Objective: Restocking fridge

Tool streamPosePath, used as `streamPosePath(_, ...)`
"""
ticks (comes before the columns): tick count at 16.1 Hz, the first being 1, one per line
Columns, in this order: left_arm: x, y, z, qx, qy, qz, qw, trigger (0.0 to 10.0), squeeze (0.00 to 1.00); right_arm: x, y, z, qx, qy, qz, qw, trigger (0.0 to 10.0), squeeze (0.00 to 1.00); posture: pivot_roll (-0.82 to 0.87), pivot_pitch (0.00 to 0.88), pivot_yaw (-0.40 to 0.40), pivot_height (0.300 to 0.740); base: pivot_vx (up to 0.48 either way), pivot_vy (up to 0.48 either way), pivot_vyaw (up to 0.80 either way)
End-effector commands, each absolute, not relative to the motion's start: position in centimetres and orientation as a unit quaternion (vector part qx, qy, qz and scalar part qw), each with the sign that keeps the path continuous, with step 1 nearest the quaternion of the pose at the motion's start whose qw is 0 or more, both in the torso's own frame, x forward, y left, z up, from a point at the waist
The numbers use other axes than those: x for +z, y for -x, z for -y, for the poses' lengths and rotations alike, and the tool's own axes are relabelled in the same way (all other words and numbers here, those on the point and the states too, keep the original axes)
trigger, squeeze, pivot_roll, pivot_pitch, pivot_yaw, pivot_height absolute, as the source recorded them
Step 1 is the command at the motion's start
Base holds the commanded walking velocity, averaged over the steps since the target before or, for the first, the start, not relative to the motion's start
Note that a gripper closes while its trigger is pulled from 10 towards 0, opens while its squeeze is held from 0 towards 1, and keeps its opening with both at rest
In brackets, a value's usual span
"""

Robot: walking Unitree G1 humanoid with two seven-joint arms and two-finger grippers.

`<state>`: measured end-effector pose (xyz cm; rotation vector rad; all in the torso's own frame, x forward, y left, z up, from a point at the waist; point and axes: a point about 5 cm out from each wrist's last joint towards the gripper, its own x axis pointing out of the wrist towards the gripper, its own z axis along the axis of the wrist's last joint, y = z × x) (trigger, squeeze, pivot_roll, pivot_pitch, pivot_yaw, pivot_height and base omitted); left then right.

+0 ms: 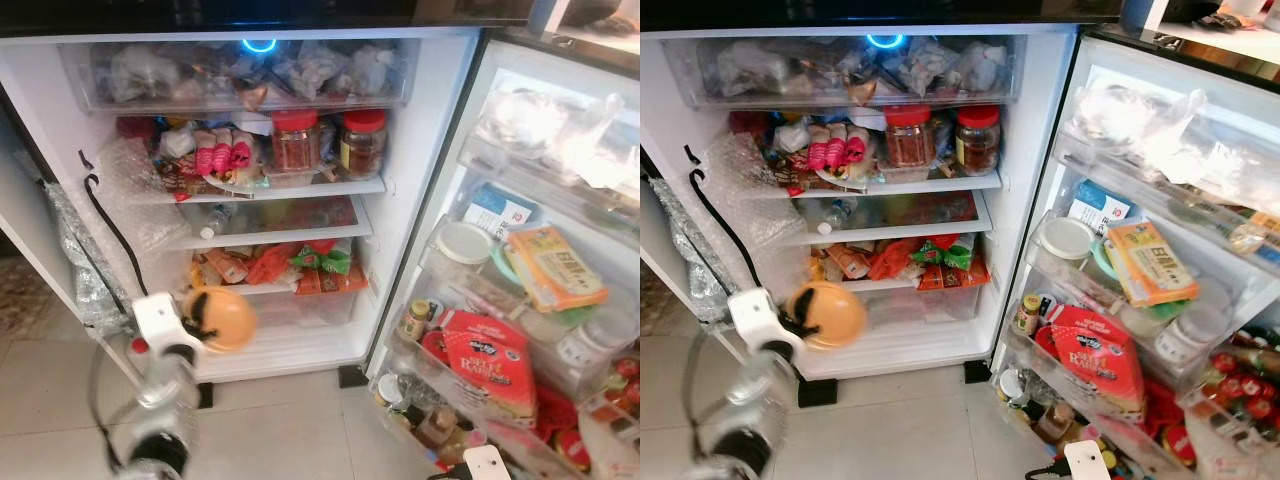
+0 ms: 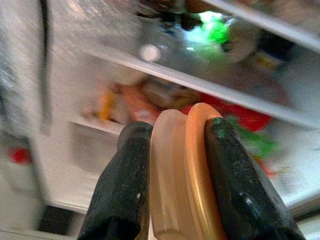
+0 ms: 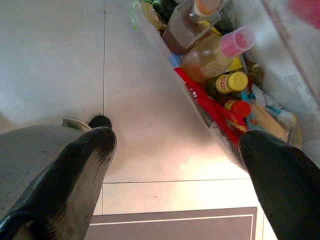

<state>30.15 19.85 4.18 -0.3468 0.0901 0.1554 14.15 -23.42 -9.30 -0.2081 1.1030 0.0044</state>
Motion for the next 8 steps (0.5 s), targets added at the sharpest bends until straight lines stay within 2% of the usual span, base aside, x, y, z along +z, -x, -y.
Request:
streamPosePath(1,4.7,-29.9,-20.3,0.069,0.202,-0.028,0.977,10.0,0.0,-9.3,-14.0,23.6,-0.003,0.098,-0.524,0.846,10.0,0.0,-0.14,0.0,-0.033,0.74,0.0,0.0,0.0)
streamPosePath(6,6.0,-26.6,-20.3,0.015,0.244,-0.001,0.97,10.0,0.0,-9.2,-14.0,23.9,0.0,0.102,-0.525,0.845,10.0,0.0,-0.11,0.0,-0.051,0.74,0.0,0.0,0.0)
streamPosePath(8,6.7,-26.1,-19.6,-0.007,0.301,0.006,0.953,10.0,0.0,-9.2,-14.1,24.0,0.004,0.107,-0.524,0.845,10.0,0.0,-0.1,0.0,-0.064,0.74,0.0,0.0,0.0)
